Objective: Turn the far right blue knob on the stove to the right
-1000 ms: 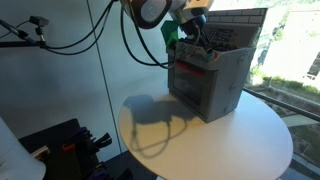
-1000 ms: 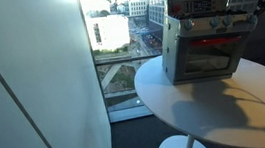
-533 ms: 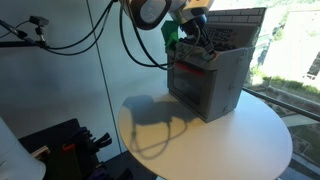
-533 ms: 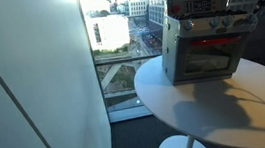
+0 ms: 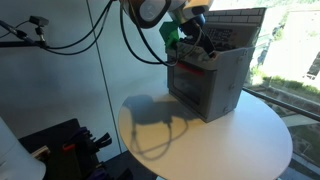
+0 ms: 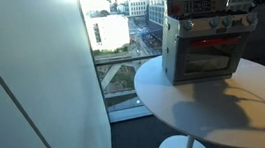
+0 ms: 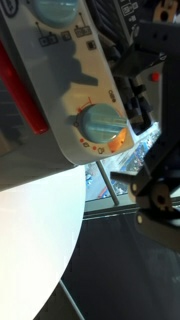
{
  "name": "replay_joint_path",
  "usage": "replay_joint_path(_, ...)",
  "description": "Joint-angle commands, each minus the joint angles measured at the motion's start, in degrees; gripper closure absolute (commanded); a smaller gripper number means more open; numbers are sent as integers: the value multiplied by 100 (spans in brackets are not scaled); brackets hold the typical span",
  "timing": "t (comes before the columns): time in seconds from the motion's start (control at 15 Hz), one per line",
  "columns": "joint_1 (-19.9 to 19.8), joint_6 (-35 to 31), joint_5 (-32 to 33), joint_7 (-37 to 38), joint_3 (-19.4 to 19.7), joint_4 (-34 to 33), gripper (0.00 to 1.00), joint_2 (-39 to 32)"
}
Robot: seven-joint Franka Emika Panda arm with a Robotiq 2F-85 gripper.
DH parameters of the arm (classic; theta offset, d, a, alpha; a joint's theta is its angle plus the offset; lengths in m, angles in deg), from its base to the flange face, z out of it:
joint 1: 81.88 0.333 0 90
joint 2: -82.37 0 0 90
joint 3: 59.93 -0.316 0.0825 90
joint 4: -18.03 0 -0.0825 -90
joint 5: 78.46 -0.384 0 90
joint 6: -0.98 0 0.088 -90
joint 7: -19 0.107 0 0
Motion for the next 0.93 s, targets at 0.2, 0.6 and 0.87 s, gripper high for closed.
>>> replay_joint_path(0.2, -22, 1343, -63, -1072, -14, -73, 0, 516)
replay_joint_path(0.6, -51, 2895, 335, -1362, 88, -180, 0, 983)
replay_joint_path(0.87, -69, 3846, 675, -1372, 128, -314, 0, 1239)
